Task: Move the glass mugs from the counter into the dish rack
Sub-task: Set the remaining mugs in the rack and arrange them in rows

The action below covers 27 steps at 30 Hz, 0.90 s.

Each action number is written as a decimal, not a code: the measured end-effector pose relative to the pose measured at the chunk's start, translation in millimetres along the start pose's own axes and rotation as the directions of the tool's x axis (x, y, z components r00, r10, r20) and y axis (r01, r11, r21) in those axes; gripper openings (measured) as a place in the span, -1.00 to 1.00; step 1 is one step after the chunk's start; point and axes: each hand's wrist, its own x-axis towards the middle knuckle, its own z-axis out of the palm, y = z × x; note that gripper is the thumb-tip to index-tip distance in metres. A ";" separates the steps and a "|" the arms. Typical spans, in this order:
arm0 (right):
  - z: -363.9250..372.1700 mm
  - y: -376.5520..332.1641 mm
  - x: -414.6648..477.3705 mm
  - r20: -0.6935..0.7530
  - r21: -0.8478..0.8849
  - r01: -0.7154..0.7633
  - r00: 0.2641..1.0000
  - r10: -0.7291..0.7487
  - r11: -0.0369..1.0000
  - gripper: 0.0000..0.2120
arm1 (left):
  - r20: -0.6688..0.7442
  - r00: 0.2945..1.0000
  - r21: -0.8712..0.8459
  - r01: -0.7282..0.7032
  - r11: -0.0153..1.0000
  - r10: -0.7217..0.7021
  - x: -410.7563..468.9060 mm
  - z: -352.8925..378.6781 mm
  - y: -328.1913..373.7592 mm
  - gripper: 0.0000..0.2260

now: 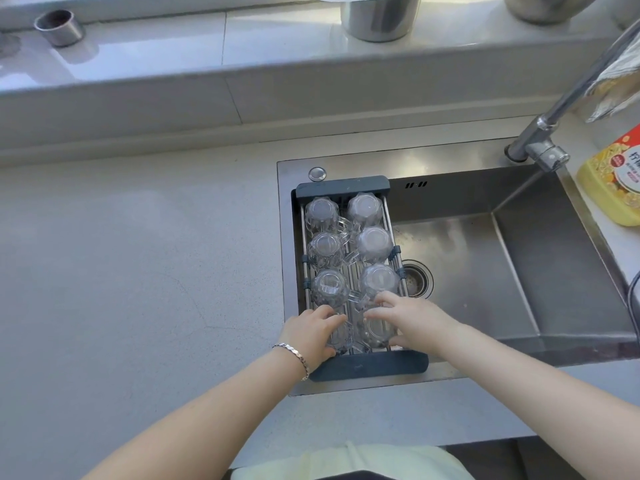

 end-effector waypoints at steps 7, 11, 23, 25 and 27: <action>-60.6 29.9 12.9 -0.309 0.523 -0.131 0.891 0.331 0.842 -0.77 | -0.396 0.911 -0.203 0.038 0.978 -0.117 16.6 -52.2 -21.4 -0.76; -96.1 47.4 63.1 -0.366 0.579 -0.227 0.786 0.498 0.783 -0.64 | -0.423 0.881 -0.256 0.111 0.960 -0.215 52.6 -97.5 -46.3 -0.70; -91.2 50.6 152.7 -0.206 0.509 -0.441 0.771 0.602 0.740 -0.34 | -0.028 0.995 0.450 -0.069 0.890 0.091 150.6 -126.3 -68.4 -0.31; -92.5 52.4 148.9 -0.226 0.558 -0.407 0.763 0.605 0.723 -0.37 | -0.037 0.995 0.451 -0.064 0.890 0.090 153.3 -126.4 -68.4 -0.35; -99.4 53.2 140.2 -0.250 0.607 -0.373 0.748 0.614 0.702 -0.40 | -0.047 0.995 0.455 -0.055 0.889 0.086 153.3 -128.1 -66.9 -0.39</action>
